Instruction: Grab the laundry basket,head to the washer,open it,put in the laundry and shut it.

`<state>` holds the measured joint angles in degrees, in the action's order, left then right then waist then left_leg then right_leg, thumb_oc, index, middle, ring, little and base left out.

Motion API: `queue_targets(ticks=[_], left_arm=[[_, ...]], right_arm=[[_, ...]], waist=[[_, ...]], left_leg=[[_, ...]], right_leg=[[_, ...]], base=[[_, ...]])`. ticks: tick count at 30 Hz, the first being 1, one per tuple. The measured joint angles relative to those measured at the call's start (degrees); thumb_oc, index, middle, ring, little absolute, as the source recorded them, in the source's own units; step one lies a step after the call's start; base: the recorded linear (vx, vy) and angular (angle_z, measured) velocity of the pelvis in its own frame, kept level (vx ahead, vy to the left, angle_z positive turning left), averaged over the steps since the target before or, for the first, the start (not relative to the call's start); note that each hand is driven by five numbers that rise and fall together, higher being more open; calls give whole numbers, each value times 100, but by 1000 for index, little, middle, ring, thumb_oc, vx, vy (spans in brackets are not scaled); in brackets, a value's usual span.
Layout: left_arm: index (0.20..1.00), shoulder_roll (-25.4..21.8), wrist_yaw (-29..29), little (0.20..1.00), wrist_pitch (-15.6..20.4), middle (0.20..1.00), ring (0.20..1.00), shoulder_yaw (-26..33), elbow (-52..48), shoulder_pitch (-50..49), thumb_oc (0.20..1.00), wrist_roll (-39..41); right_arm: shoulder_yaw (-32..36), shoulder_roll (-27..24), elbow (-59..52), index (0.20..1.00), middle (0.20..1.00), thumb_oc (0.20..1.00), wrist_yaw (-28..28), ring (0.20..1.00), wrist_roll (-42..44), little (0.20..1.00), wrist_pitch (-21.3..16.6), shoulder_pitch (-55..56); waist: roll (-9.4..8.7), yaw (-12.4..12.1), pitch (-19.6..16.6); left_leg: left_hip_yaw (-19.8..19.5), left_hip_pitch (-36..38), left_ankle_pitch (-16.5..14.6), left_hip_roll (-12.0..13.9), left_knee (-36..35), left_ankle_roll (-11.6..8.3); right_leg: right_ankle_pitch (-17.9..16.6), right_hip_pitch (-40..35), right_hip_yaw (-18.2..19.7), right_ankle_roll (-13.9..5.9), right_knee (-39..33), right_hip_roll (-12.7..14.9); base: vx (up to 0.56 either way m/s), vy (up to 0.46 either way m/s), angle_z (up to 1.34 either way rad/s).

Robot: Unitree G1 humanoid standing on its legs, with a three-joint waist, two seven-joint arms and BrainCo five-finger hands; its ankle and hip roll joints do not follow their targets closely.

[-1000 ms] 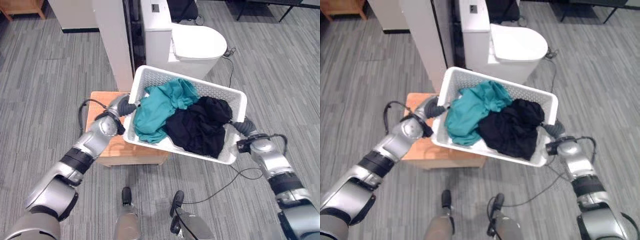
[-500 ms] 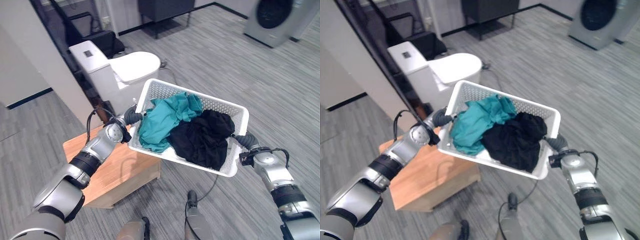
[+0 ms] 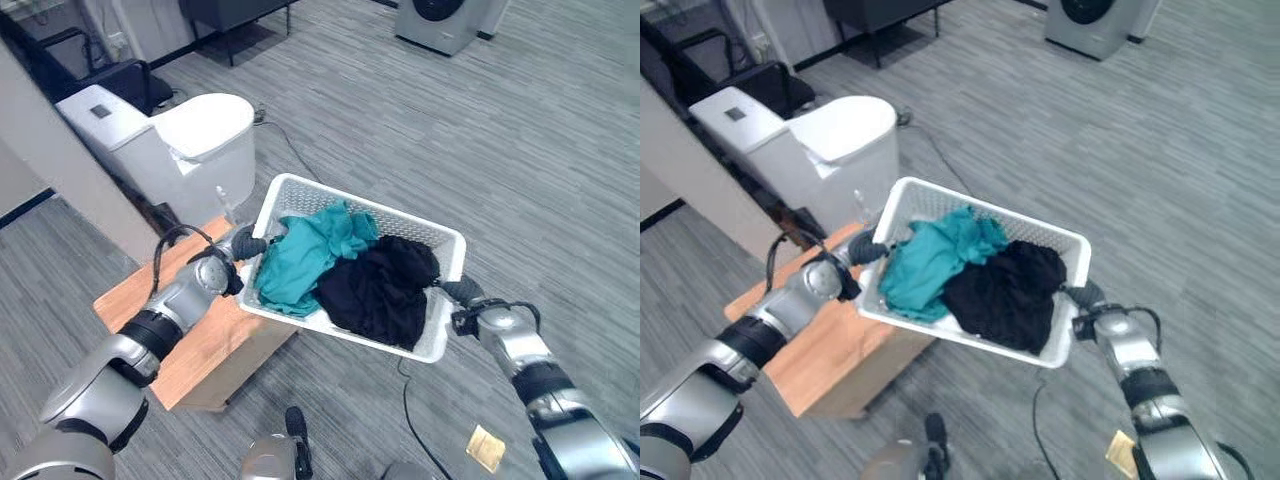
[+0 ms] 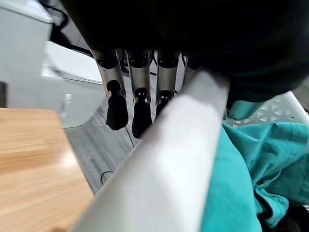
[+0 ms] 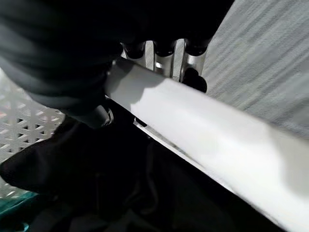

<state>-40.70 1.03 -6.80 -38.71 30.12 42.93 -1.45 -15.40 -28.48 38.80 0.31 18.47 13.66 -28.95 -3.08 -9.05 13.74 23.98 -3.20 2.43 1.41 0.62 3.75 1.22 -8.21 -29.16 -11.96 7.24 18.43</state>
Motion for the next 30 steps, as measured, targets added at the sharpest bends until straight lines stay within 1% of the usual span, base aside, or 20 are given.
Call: queue_targets(ticks=[1, 2, 3, 6, 7, 8, 11, 16, 17, 18, 20, 21, 22, 23, 24, 25, 26, 27, 29, 30], left_arm=[[200, -21, 2, 200, -5, 200, 200, 16, 1, -46, 200, 48], [200, -47, 4, 200, -7, 200, 200, 66, 4, -156, 200, 49], [200, 10, 4, 200, -1, 200, 200, 169, -2, -246, 200, 49], [200, 131, 3, 200, -8, 200, 200, 228, 24, -295, 200, 62], [200, 247, 10, 200, -9, 200, 200, 240, 83, -289, 200, 64], [200, 365, 26, 200, -5, 200, 200, 208, 114, -309, 200, 91], [200, 468, 33, 200, -4, 200, 200, 208, 116, -308, 200, 103], [200, 553, 39, 200, 1, 200, 200, 206, 172, -262, 200, 105], [200, 551, 40, 200, 0, 200, 200, 207, 220, -262, 200, 106], [200, 554, 42, 200, -1, 200, 200, 207, 258, -262, 200, 108], [200, 559, 45, 200, 4, 200, 200, 198, 252, -256, 200, 109], [200, 561, 48, 200, 13, 200, 200, 184, 254, -215, 200, 107], [200, 541, 47, 200, 62, 200, 200, 176, 237, -146, 200, 107], [200, 540, 46, 200, 74, 200, 200, 169, 238, -90, 200, 107], [200, 514, 46, 200, 71, 200, 200, 168, 248, -37, 200, 109], [200, 492, 46, 200, 73, 200, 200, 160, 253, -20, 200, 112], [200, 480, 49, 200, 72, 200, 200, 160, 271, -4, 200, 114], [200, 470, 50, 200, 70, 200, 200, 161, 278, -3, 200, 120], [200, 450, 49, 200, 61, 200, 200, 150, 313, -27, 200, 150], [200, 463, 41, 200, 77, 200, 200, 113, 406, -9, 200, 154]], right_arm=[[-19, 46, 26, 200, 200, 200, -10, 200, 2, 200, 5, -36], [-152, 58, 47, 200, 200, 200, -30, 200, 1, 200, 7, -80], [-198, 53, 62, 200, 200, 200, -32, 200, 1, 200, 9, -67], [-212, 38, 59, 200, 200, 200, -38, 200, 11, 200, 16, 60], [-186, 4, 39, 200, 200, 200, -48, 200, 64, 200, 12, 152], [-135, -63, 4, 200, 200, 200, -118, 200, 121, 200, 10, 251], [-130, -151, -6, 200, 200, 200, -141, 200, 190, 200, -5, 301], [-58, -195, -36, 200, 200, 200, -151, 200, 332, 200, -105, 405], [-93, -200, -110, 200, 200, 200, -149, 200, 387, 200, -106, 454], [-104, -223, -204, 200, 200, 200, -153, 200, 396, 200, -105, 496], [-105, -339, -522, 200, 200, 200, -154, 200, 427, 200, -105, 697], [-114, -390, -632, 200, 200, 200, -160, 200, 427, 200, -102, 753], [-140, -481, -729, 200, 200, 200, -157, 200, 432, 200, -101, 791], [-141, -516, -751, 200, 200, 200, -149, 200, 433, 200, -101, 770], [-151, -519, -769, 200, 200, 200, -152, 200, 434, 200, -101, 719], [-157, -504, -767, 200, 200, 200, -161, 200, 435, 200, -102, 706], [-187, -499, -763, 200, 200, 200, -166, 200, 443, 200, -102, 687], [-219, -494, -744, 200, 200, 200, -174, 200, 446, 200, -102, 656], [-263, -487, -733, 200, 200, 200, -169, 200, 458, 200, -109, 640], [-336, -432, -642, 200, 200, 200, -217, 200, 507, 200, -114, 614]], waist=[[-1, -4, -5], [-17, 11, -15], [11, 43, -38], [-35, 102, -51], [-55, 199, -62], [-89, 238, -86], [-83, 379, -89], [-18, 439, -87], [-21, 377, -85], [-19, 320, -83], [-21, 333, -78], [-65, 345, -43], [-169, 321, 21], [-227, 250, 64], [-272, 152, 107], [-294, 127, 120], [-307, 14, 135], [-323, -2, 153], [-281, -168, 161], [-241, -68, 163]], left_leg=[[10, 23, 178, 80, -113, -98], [145, 56, 399, 172, -279, -221], [127, 17, 468, 271, -295, -247], [-60, -22, 589, 555, -289, -393], [-217, -42, 652, 660, -270, -459], [-312, -76, 728, 842, -289, -535], [-487, -100, 813, 1016, -292, -615], [-609, -110, 899, 1271, -183, -691], [-673, -143, 906, 1387, 57, -691], [-787, -177, 914, 1428, 190, -681], [-1040, -401, 1112, 1470, 517, -662], [-1196, -590, 1080, 1456, 734, -744], [-1653, -879, 799, 1186, 847, -1052], [-1822, -919, 744, 979, 694, -1104], [-1876, -1075, 744, 709, 492, -1093], [-1874, -1147, 742, 572, 396, -1092], [-1857, -1275, 753, 366, 68, -1076], [-1862, -1339, 760, 274, -64, -1065], [-1808, -1530, 730, 188, -67, -1013], [-1713, -1535, 634, 126, -108, -945]], right_leg=[[-16, -72, -97, 57, -354, -73], [-121, -191, -93, 78, -986, -350], [-249, -197, -33, 166, -1197, -503], [-243, -105, 177, 315, -1225, -834], [-195, -104, 162, 363, -1230, -940], [-167, -84, 177, 491, -1230, -1130], [-119, -89, 165, 606, -1234, -1330], [-34, -129, 201, 778, -1230, -1588], [52, -159, 284, 884, -1233, -1661], [66, -179, 337, 906, -1230, -1693], [72, -229, 263, 1033, -1252, -1719], [85, -267, 229, 1116, -1227, -1675], [107, -247, 181, 1164, -1227, -1605], [95, -210, 215, 1190, -1227, -1572], [130, -181, 274, 1251, -1231, -1578], [227, -178, 323, 1334, -1228, -1595], [291, -178, 399, 1350, -1232, -1657], [303, -185, 435, 1335, -1231, -1676], [342, -256, 599, 1191, -1238, -1762], [514, -387, 549, 1113, -1228, -1800]], base=[[-192, -365, -86], [-172, -425, -73], [-115, -345, -74], [-84, -338, -29], [-77, -319, -4], [-62, -295, -1], [-43, -301, 1], [11, -254, -4], [77, -258, -24], [64, -174, -20], [110, -104, 12], [199, -129, 32], [136, -64, 14], [242, -36, -10], [263, -14, -24], [372, -11, -35], [215, 2, -29], [324, 12, -47], [375, 33, -43], [510, 80, -24]])
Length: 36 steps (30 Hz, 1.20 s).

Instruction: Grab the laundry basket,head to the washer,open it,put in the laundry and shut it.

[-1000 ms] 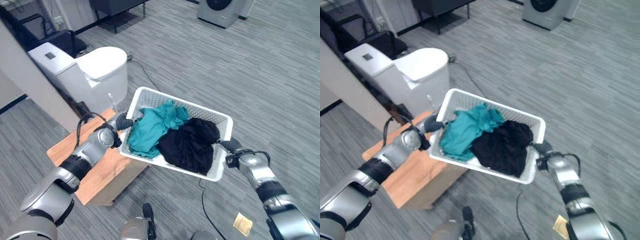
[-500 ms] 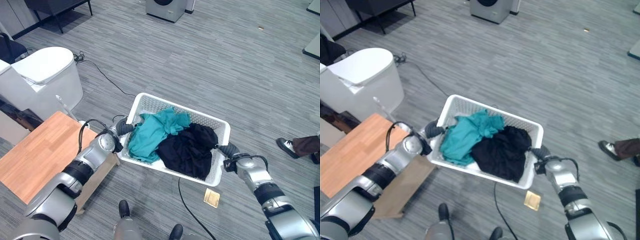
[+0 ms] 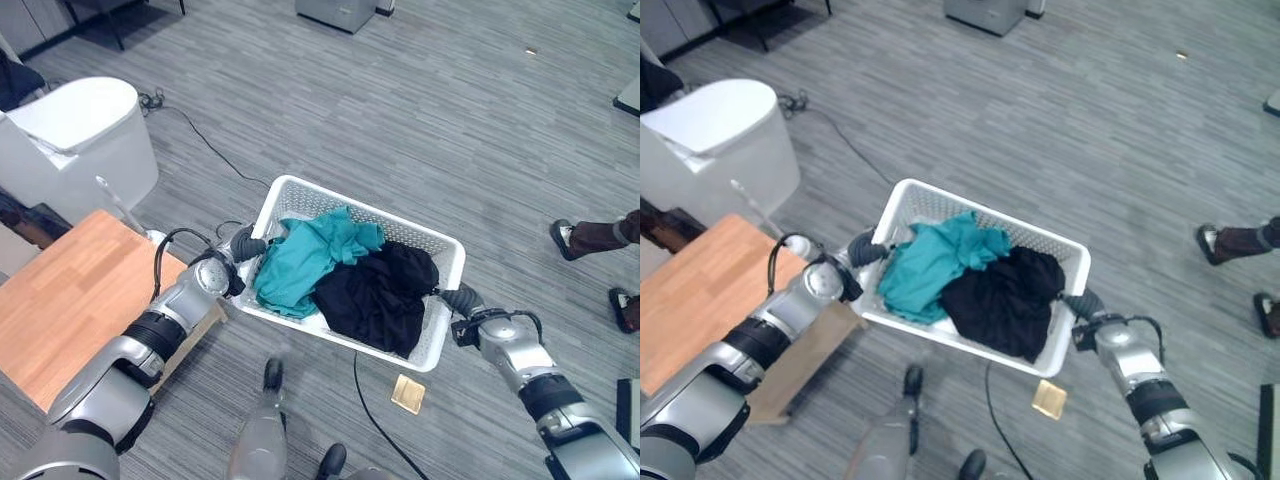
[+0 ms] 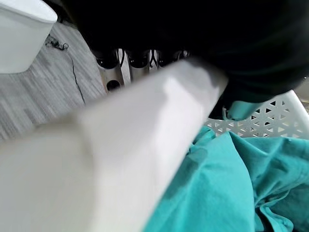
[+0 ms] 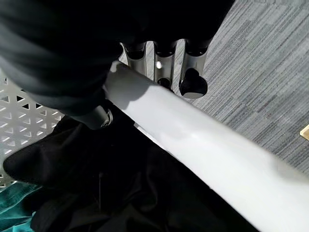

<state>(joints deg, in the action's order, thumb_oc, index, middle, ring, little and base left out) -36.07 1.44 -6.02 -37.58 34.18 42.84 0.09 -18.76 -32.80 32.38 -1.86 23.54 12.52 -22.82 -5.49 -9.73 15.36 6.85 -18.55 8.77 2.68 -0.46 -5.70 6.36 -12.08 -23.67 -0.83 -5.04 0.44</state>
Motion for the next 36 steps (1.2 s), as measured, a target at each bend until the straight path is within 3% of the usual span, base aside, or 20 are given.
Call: queue_targets(ticks=[1, 4, 6, 8, 9, 11, 13, 15, 17, 18, 22, 24, 25, 26, 27, 28, 30, 31, 33, 36], left_arm=[[200, -2, 0, 200, -1, 200, 200, -1, 38, 4, 200, 1], [200, -449, -5, 200, -45, 200, 200, 8, 91, 31, 200, 3], [200, -519, -4, 200, -45, 200, 200, 46, 70, 63, 200, 4], [200, -594, 5, 200, -54, 200, 200, 56, 71, 99, 200, 4], [200, -632, 7, 200, -61, 200, 200, 59, 68, 99, 200, 4], [200, -666, 25, 200, -52, 200, 200, 116, 61, 154, 200, 9], [200, -650, 94, 200, -32, 200, 200, 149, 25, 300, 200, 97], [200, -615, 139, 200, -26, 200, 200, 198, 69, 322, 200, 176], [200, -560, 138, 200, -14, 200, 200, 201, 71, 315, 200, 184], [200, -515, 130, 200, -24, 200, 200, 204, 83, 295, 200, 211], [200, -206, 143, 200, -43, 200, 200, 301, 592, 289, 200, 206], [200, -114, 134, 200, -24, 200, 200, 288, 838, 231, 200, 204], [200, -113, 125, 200, -29, 200, 200, 289, 841, 198, 200, 203], [200, -25, 145, 200, 15, 200, 200, 277, 902, 78, 200, 197], [200, 111, 176, 200, -11, 200, 200, 314, 872, -46, 200, 200], [200, 214, 178, 200, 7, 200, 200, 338, 832, -202, 200, 198], [200, 249, 169, 200, 9, 200, 200, 469, 822, -388, 200, 204], [200, 209, 157, 200, 12, 200, 200, 509, 770, -366, 200, 211], [200, 150, 63, 200, 12, 200, 200, 418, 637, -82, 200, 214], [200, -89, 48, 200, 12, 200, 200, 269, 502, 129, 200, 229]], right_arm=[[-60, -3, 14, 200, 200, 200, -33, 200, 33, 200, 0, -8], [-157, 475, 229, 200, 200, 200, -58, 200, 39, 200, -1, -331], [-195, 570, 296, 200, 200, 200, -61, 200, 42, 200, -5, -406], [-141, 883, 602, 200, 200, 200, -53, 200, 40, 200, -12, -444], [-137, 964, 671, 200, 200, 200, -61, 200, 38, 200, -12, -490], [-100, 1007, 655, 200, 200, 200, -49, 200, 37, 200, -16, -520], [-44, 937, 616, 200, 200, 200, -54, 200, 37, 200, -29, -615], [-32, 858, 615, 200, 200, 200, -55, 200, 32, 200, -34, -763], [-44, 783, 607, 200, 200, 200, -43, 200, 30, 200, -35, -757], [-45, 749, 614, 200, 200, 200, -25, 200, 26, 200, -30, -737], [-47, 739, 588, 200, 200, 200, 19, 200, -107, 200, -7, -707], [-112, 778, 603, 200, 200, 200, 71, 200, -197, 200, 81, -644], [-173, 784, 600, 200, 200, 200, 96, 200, -199, 200, 117, -598], [-145, 904, 675, 200, 200, 200, 149, 200, -207, 200, 121, -412], [-127, 874, 711, 200, 200, 200, 107, 200, -216, 200, 134, -322], [-120, 782, 710, 200, 200, 200, 110, 200, -221, 200, 134, -224], [-162, 644, 606, 200, 200, 200, 141, 200, -214, 200, 136, -281], [-164, 626, 579, 200, 200, 200, 171, 200, -194, 200, 106, -303], [-156, 456, 512, 200, 200, 200, 194, 200, -177, 200, 119, -397], [-141, 548, 403, 200, 200, 200, 38, 200, -109, 200, 11, -392]], waist=[[51, -10, -15], [-421, -280, 31], [-442, -208, 59], [-439, -166, 65], [-434, -168, 67], [-343, -174, 89], [-137, -74, 53], [48, 185, 98], [81, 371, 91], [144, 456, 70], [460, 590, 77], [571, 613, 50], [508, 620, -7], [304, 646, -307], [416, 712, -438], [570, 713, -593], [775, 651, -735], [696, 649, -759], [568, 610, -689], [-39, 585, -374]], left_leg=[[2, 90, -147, -14, -83, -38], [-16, 128, 0, -284, 375, 412], [-43, 214, -261, -447, 643, 773], [86, 957, -612, -592, 646, 1099], [173, 1200, -769, -660, 666, 1155], [227, 1654, -1088, -721, 681, 1315], [124, 1973, -1127, -671, 537, 1373], [-186, 2261, -1196, -666, 316, 1314], [-324, 2390, -1293, -726, 309, 1159], [-379, 2496, -1347, -728, 261, 1089], [-663, 2993, -1573, -683, 183, 926], [-789, 3535, -1802, -586, 170, 579], [-832, 3746, -1895, -583, 181, 431], [-1171, 4004, -2148, -523, 464, 10], [-1368, 4114, -2264, -358, 608, -131], [-1387, 4126, -2250, -206, 836, -133], [-1206, 3280, -2013, 186, 2959, 21], [-1038, 2711, -1897, 327, 3782, 165], [-379, 1494, -954, 1000, 5732, 945], [-159, 185, -1078, 1307, 6734, 981]], right_leg=[[74, -78, 65, -80, -38, -60], [359, 3, 718, -234, 303, 267], [529, 221, 720, -536, 1281, 428], [332, 1128, 1101, -1660, 4522, 1096], [65, 1386, 1187, -1673, 5379, 1286], [-138, 1823, 1309, -1580, 6263, 1459], [154, 2443, 1185, -1105, 5955, 1235], [416, 2713, 1215, -635, 4237, 831], [108, 3017, 1221, -432, 2748, 783], [-281, 3040, 1299, -401, 1608, 743], [-940, 3252, 1355, -453, 90, 806], [-998, 3269, 1121, -344, 386, 815], [-1012, 3121, 1002, -58, 479, 768], [-1081, 2815, 949, 143, 1118, 724], [-1311, 2801, 870, 122, 1426, 710], [-1309, 2757, 841, 245, 1644, 529], [-1086, 2400, 769, 485, 1632, 93], [-827, 2294, 840, 700, 1599, -29], [-628, 1889, 854, 858, 1346, -413], [-255, 900, 1004, 1134, 884, -516]], base=[[498, 79, -12], [420, 83, -80], [480, 205, -14], [619, 322, -18], [441, 212, -31], [348, 121, -23], [502, 31, 2], [460, -66, 54], [513, -92, 80], [535, -93, 59], [608, -122, 49], [630, -185, 26], [684, -225, 57], [908, -343, 74], [584, -327, 73], [529, -404, 39], [456, -502, 5], [302, -365, 30], [384, -394, 13], [399, -298, 10]])
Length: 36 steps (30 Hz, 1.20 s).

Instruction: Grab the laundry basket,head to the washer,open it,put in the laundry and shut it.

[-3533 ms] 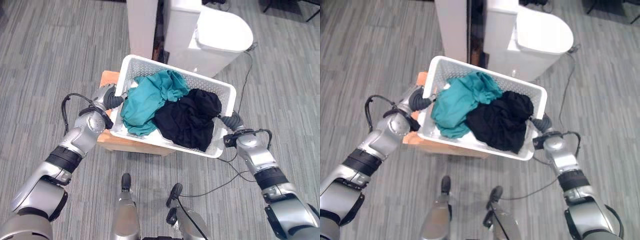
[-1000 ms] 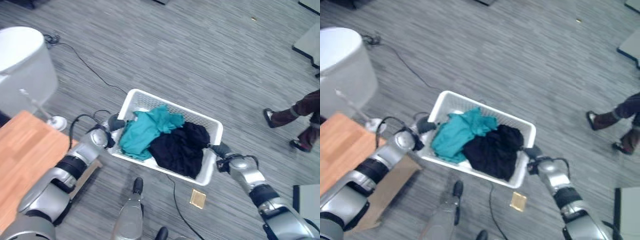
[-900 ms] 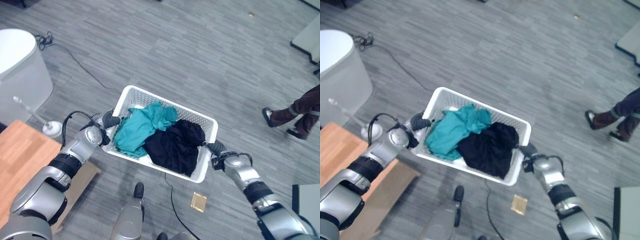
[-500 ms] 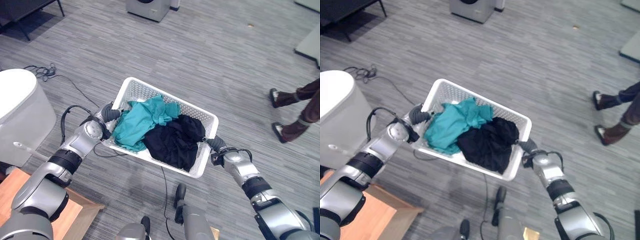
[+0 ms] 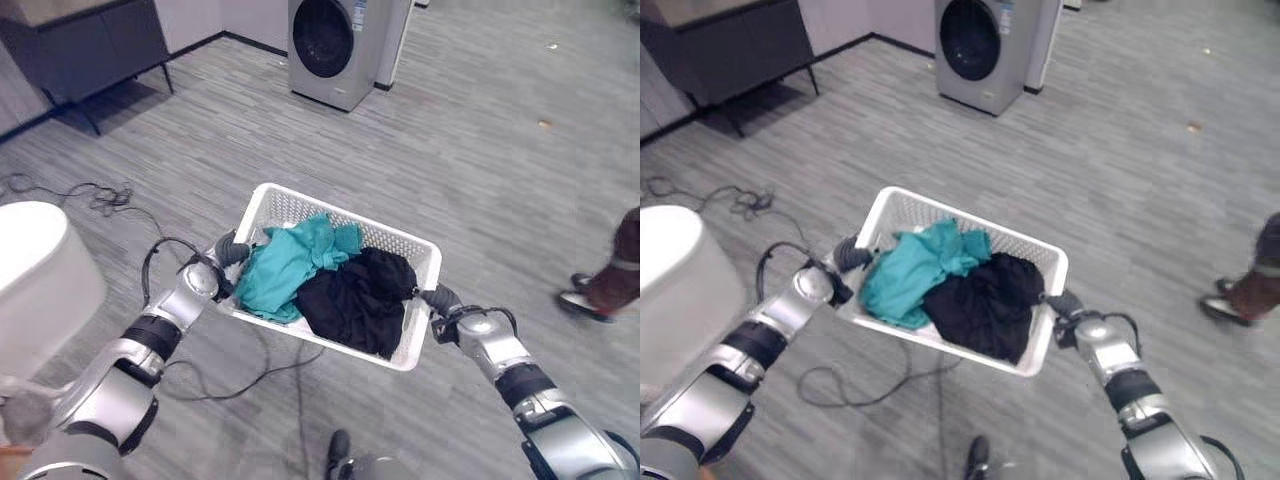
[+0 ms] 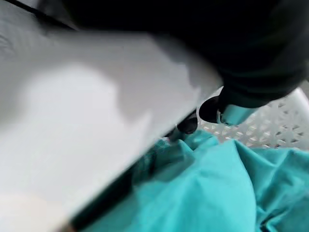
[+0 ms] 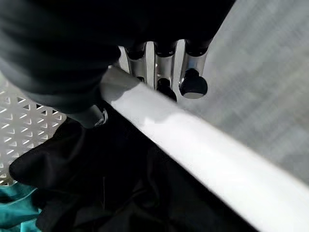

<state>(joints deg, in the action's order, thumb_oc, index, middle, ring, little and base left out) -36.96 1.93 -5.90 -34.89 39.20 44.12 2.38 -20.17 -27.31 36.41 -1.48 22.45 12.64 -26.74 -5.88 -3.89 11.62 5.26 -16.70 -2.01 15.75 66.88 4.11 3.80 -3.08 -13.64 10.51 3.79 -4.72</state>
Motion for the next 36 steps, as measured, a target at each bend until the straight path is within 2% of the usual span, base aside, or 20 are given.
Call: queue_targets(ticks=[1, 3, 6, 7, 8, 9, 11, 13, 14, 17, 19, 21, 22, 25, 27, 29, 31, 33, 34, 36], left_arm=[[200, 10, 2, 200, -3, 200, 200, -52, -23, 112, 200, 2], [200, -50, 4, 200, -20, 200, 200, -87, -76, 154, 200, 5], [200, -99, -2, 200, -21, 200, 200, -216, -65, 183, 200, -5], [200, -86, -3, 200, -75, 200, 200, -226, 9, 74, 200, -5], [200, -75, -13, 200, -79, 200, 200, -253, -16, -32, 200, -6], [200, -88, -33, 200, -70, 200, 200, -293, -47, -108, 200, -8], [200, -121, -10, 200, -36, 200, 200, -243, -17, -60, 200, -2], [200, -123, -11, 200, -42, 200, 200, -239, 53, 106, 200, 3], [200, -167, 1, 200, -60, 200, 200, -156, 147, 165, 200, 4], [200, -312, 2, 200, -57, 200, 200, -146, 148, 302, 200, 6], [200, -402, 3, 200, -53, 200, 200, -188, 157, 243, 200, 9], [200, -368, 16, 200, -56, 200, 200, -173, 168, 242, 200, 17], [200, -373, 28, 200, -57, 200, 200, -175, 157, 239, 200, 60], [200, -394, 70, 200, -65, 200, 200, -119, -26, 231, 200, 119], [200, -319, 129, 200, -58, 200, 200, -109, -140, 189, 200, 131], [200, -205, 119, 200, -55, 200, 200, -62, -203, 161, 200, 133], [200, -61, 105, 200, -67, 200, 200, 33, -278, 83, 200, 98], [200, 54, 118, 200, -56, 200, 200, 25, -181, 112, 200, -7], [200, 66, 114, 200, -56, 200, 200, 21, -156, 92, 200, -26], [200, 57, 99, 200, -62, 200, 200, 21, 80, -21, 200, -30]], right_arm=[[67, 1, -38, 200, 200, 200, -53, 200, 35, 200, 1, 50], [121, -52, -252, 200, 200, 200, -119, 200, 44, 200, 0, 86], [56, -117, -357, 200, 200, 200, -114, 200, 43, 200, -1, 175], [-160, -109, -301, 200, 200, 200, -85, 200, 44, 200, 6, 235], [-162, -123, -329, 200, 200, 200, -63, 200, 46, 200, 5, 362], [-143, -51, -397, 200, 200, 200, -55, 200, 50, 200, -13, 565], [-259, 126, -67, 200, 200, 200, -94, 200, 48, 200, -72, 359], [-288, 232, 390, 200, 200, 200, -105, 200, 43, 200, -70, -90], [-280, 297, 480, 200, 200, 200, -103, 200, 41, 200, -67, -299], [-194, 299, 289, 200, 200, 200, -96, 200, 36, 200, -119, -334], [-105, 396, 68, 200, 200, 200, -81, 200, 32, 200, -128, -78], [-130, 548, 79, 200, 200, 200, -137, 200, 28, 200, -108, 73], [-106, 584, 53, 200, 200, 200, -158, 200, 25, 200, -111, 134], [88, 545, -44, 200, 200, 200, -147, 200, 21, 200, -111, 141], [98, 308, -283, 200, 200, 200, -126, 200, -18, 200, -102, 242], [117, 178, -302, 200, 200, 200, -92, 200, -31, 200, -102, 284], [219, 128, -464, 200, 200, 200, -71, 200, -32, 200, -104, 562], [355, 116, -482, 200, 200, 200, -69, 200, -39, 200, -100, 592], [352, 121, -470, 200, 200, 200, -68, 200, -81, 200, -91, 592], [229, 250, -419, 200, 200, 200, -30, 200, -92, 200, -39, 650]], waist=[[-160, 5, 41], [-373, -44, 148], [-185, -275, 271], [-102, -313, 274], [66, -359, 232], [127, -481, 174], [-152, -519, 36], [-265, -463, 83], [-435, -718, 106], [-497, -766, 121], [-508, -732, 133], [-621, -722, 140], [-620, -678, 153], [-375, -633, 264], [-90, -492, 323], [84, -260, 445], [73, -39, 351], [87, 101, 358], [79, 69, 355], [-60, -67, 275]], left_leg=[[118, -494, -95, 175, 93, 23], [191, -1343, -266, -134, -1279, -375], [364, -1061, 137, -617, -5094, -688], [497, -508, 152, -919, -6497, -567], [543, -294, -60, -940, -6206, -233], [304, 123, 698, -974, -6436, 217], [170, 163, 1044, -1250, -6499, -48], [211, -228, 1072, -1352, -5551, -91], [558, -325, 518, -1359, -4990, -178], [629, -128, 135, -1520, -4892, 69], [585, 258, -5, -1523, -4934, 106], [671, 698, -395, -1608, -4892, 195], [740, 989, -678, -1666, -4711, 263], [765, 1525, -763, -1649, -5103, 281], [562, 1907, -794, -1610, -5542, 329], [394, 2331, -706, -1575, -5896, 130], [120, 2545, -842, -1586, -6092, -108], [-12, 2765, -1008, -1625, -6160, -201], [53, 2906, -1067, -1655, -6154, -295], [161, 3139, -1372, -1670, -5571, -794]], right_leg=[[99, -189, -25, 66, -141, 13], [164, -619, -29, -298, -427, 173], [349, -1271, -22, -647, -682, 225], [515, -1653, -65, -917, -578, 248], [649, -1884, -72, -1123, -419, 167], [1117, -1914, -196, -1393, 202, 248], [1343, -1474, -182, -1308, 332, 379], [1244, -1577, -150, -1259, -152, 466], [1308, -1589, 77, -1399, -156, 677], [852, -1430, -20, -1616, 432, 875], [720, -1021, 103, -2060, 2094, 1094], [71, -498, 244, -2390, 3798, 1402], [-344, 220, 212, -2290, 5267, 1808], [75, 1069, -198, -2082, 5231, 2057], [339, 1645, -491, -1772, 4203, 1959], [258, 1870, -896, -1410, 2062, 1743], [120, 1821, -867, -1498, 39, 1461], [-179, 2232, -126, -1609, -542, 1430], [-361, 2318, -165, -1270, -527, 1422], [-684, 1893, -270, 7, -468, 1191]], base=[[395, 20, 30], [613, 76, 0], [264, 62, -47], [1, 0, -56], [456, 89, -85], [791, 167, -72], [863, 206, -34], [610, 197, -21], [606, 199, -61], [543, 222, -15], [659, 344, 9], [524, 303, 0], [529, 254, -4], [438, 110, -13], [426, 23, 8], [664, -99, 52], [585, -74, 79], [99, -11, 76], [0, 0, 43], [203, -24, 14]])
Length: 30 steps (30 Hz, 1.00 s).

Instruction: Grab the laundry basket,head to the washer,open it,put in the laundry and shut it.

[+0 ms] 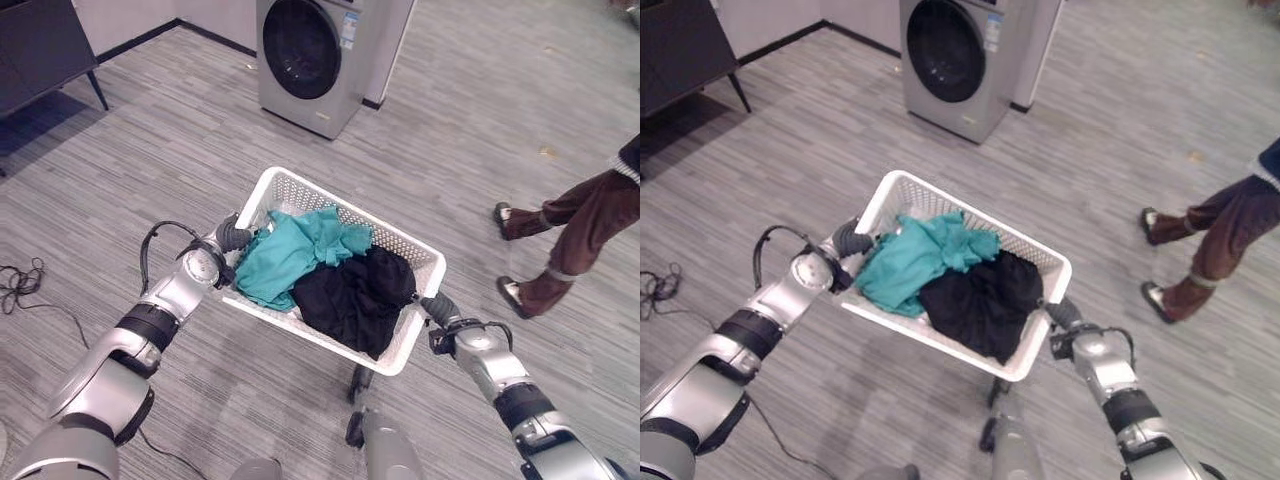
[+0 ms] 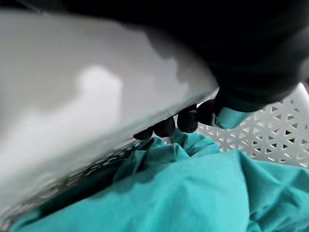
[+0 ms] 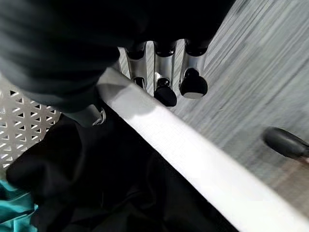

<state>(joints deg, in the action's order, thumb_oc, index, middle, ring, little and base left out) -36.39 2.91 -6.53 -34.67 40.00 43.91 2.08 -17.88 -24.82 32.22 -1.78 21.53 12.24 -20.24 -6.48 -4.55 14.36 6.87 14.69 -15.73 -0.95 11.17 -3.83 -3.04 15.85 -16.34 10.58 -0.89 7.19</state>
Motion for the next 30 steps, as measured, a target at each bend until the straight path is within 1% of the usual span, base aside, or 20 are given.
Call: queue_targets(ticks=[1, 2, 4, 6, 7, 9, 10, 12, 13, 14, 17, 18, 19, 20, 21, 23, 24, 26, 28, 30], left_arm=[[200, 87, -14, 200, 22, 200, 200, 40, 116, -154, 200, -36], [200, 95, -16, 200, 62, 200, 200, 26, 66, -182, 200, -44], [200, 215, 70, 200, 38, 200, 200, 207, 56, -161, 200, -100], [200, 428, 74, 200, 63, 200, 200, 178, 414, 35, 200, -114], [200, 348, 41, 200, 22, 200, 200, 39, 255, -111, 200, -89], [200, 57, -27, 200, 49, 200, 200, 28, 46, -276, 200, -71], [200, -20, -50, 200, 52, 200, 200, 54, -157, -236, 200, -26], [200, -192, -51, 200, 67, 200, 200, 40, -343, -240, 200, -17], [200, -187, -56, 200, 37, 200, 200, -35, -352, -178, 200, 23], [200, -172, -51, 200, 38, 200, 200, -35, -418, -174, 200, 24], [200, -135, -39, 200, 6, 200, 200, -64, -475, -64, 200, 8], [200, -135, -37, 200, -5, 200, 200, -83, -465, -63, 200, 9], [200, -136, -32, 200, -3, 200, 200, -403, -427, -35, 200, 5], [200, -227, -24, 200, 3, 200, 200, -476, -382, -32, 200, 5], [200, -276, -3, 200, 2, 200, 200, -495, -303, -62, 200, 8], [200, -282, -4, 200, 5, 200, 200, -470, -315, 2, 200, 9], [200, -251, -7, 200, 5, 200, 200, -438, -314, 64, 200, 12], [200, -257, -3, 200, 4, 200, 200, -385, -307, 176, 200, 13], [200, -588, -5, 200, 15, 200, 200, -416, -317, 288, 200, 14], [200, -724, -40, 200, 65, 200, 200, -426, -324, 232, 200, 16]], right_arm=[[-65, 39, 24, 200, 200, 200, 20, 200, -15, 200, 13, 114], [-7, 8, -7, 200, 200, 200, -5, 200, -35, 200, 9, 129], [195, -109, -264, 200, 200, 200, -12, 200, -124, 200, -2, 96], [4, 12, 131, 200, 200, 200, -53, 200, -147, 200, 133, -123], [-3, -114, 192, 200, 200, 200, -12, 200, -66, 200, 147, -19], [-43, -23, 100, 200, 200, 200, 81, 200, 18, 200, 41, 42], [-46, -66, 28, 200, 200, 200, 59, 200, 20, 200, 41, 24], [-25, -7, 48, 200, 200, 200, -15, 200, 20, 200, 36, -100], [18, -29, 14, 200, 200, 200, -78, 200, 20, 200, 18, -101], [56, -50, 15, 200, 200, 200, -115, 200, 19, 200, 18, -122], [146, -75, -122, 200, 200, 200, -127, 200, 22, 200, -2, 29], [134, -81, -160, 200, 200, 200, -111, 200, 27, 200, -3, 88], [87, -144, -173, 200, 200, 200, -99, 200, 39, 200, -29, 267], [49, -9, -144, 200, 200, 200, -106, 200, 67, 200, -39, 323], [-81, 87, -88, 200, 200, 200, -107, 200, 81, 200, -90, 369], [-136, 114, 83, 200, 200, 200, -125, 200, 84, 200, -126, 203], [-143, 130, 214, 200, 200, 200, -150, 200, 83, 200, -126, 66], [-220, 160, 421, 200, 200, 200, -188, 200, 129, 200, -126, -165], [-266, 297, 412, 200, 200, 200, -185, 200, 131, 200, -146, -380], [-241, 450, 436, 200, 200, 200, -188, 200, 132, 200, -239, -333]], waist=[[-141, -43, -209], [15, -50, -273], [416, 51, -209], [268, 247, -165], [351, 161, -291], [77, -42, -421], [3, -110, -448], [-224, -157, -338], [-444, -99, -247], [-600, -148, -129], [-572, -165, -73], [-500, -160, -76], [-26, -274, -129], [-133, -436, -169], [-268, -536, -273], [-371, -534, -357], [-376, -478, -348], [-438, -458, -279], [-586, -603, -155], [-510, -765, -99]], left_leg=[[-33, -292, -441, 37, 1194, 132], [-92, -572, -565, 184, 1595, 321], [-173, -193, -708, 606, 724, -152], [-732, -205, -716, 644, 1371, -404], [-471, -1466, 251, 1410, 4366, 436], [-356, -1809, 1936, 1597, 4783, 492], [-444, -2520, 2517, 2080, 5440, 907], [-247, -3012, 1643, 2262, 5654, 828], [126, -3479, 960, 2144, 5274, 681], [243, -3615, 842, 1758, 4629, 762], [1103, -3995, 1101, 1072, 1994, 750], [1071, -3748, 1449, 815, 912, 992], [595, -2922, 1873, 576, -808, 1664], [412, -2688, 2781, 542, -978, 1714], [292, -2608, 2860, 384, -1056, 1494], [74, -2552, 2912, 229, -1140, 1256], [58, -2663, 2846, 203, -956, 1000], [31, -2700, 2421, 189, -464, 908], [95, -3162, 1830, 351, 863, 800], [38, -2537, 1507, 511, 318, 652]], right_leg=[[-1075, -453, 165, 646, -182, 8], [-1372, -445, 154, 347, -104, -105], [-395, 129, 149, -605, 1655, -175], [1112, 124, 27, -540, 3109, -225], [1422, -217, 75, -416, 3045, -759], [1588, -458, 221, -215, 2874, -1056], [1392, -1013, 175, -132, 2087, -1340], [1288, -1513, 259, -181, 1558, -1438], [1214, -2115, 280, -305, 905, -1411], [1218, -2352, 284, -350, 812, -1250], [1055, -3017, 73, -864, 497, -1381], [1180, -3099, -34, -1067, 734, -1425], [1557, -3427, -77, -1562, 1385, -1707], [1932, -3383, -180, -1676, 1918, -1473], [2254, -3259, -242, -1587, 1838, -1226], [2085, -3106, -235, -1355, 889, -1044], [1831, -3033, -192, -1262, 377, -968], [903, -3229, -70, -1293, -320, -866], [740, -3318, 238, -1338, -227, -919], [1040, -3254, 289, -1625, 849, -908]], base=[[872, -134, 35], [1345, -310, 23], [1385, -676, 39], [624, -532, 88], [487, -516, 18], [523, -556, -26], [398, -332, -10], [372, -129, 15], [357, -28, 30], [348, -6, 39], [361, 59, 12], [428, 88, -30], [424, 77, -77], [566, 97, -105], [417, 66, -94], [279, 56, -39], [414, 142, 3], [541, 183, -28], [566, 214, -67], [488, 252, -57]])
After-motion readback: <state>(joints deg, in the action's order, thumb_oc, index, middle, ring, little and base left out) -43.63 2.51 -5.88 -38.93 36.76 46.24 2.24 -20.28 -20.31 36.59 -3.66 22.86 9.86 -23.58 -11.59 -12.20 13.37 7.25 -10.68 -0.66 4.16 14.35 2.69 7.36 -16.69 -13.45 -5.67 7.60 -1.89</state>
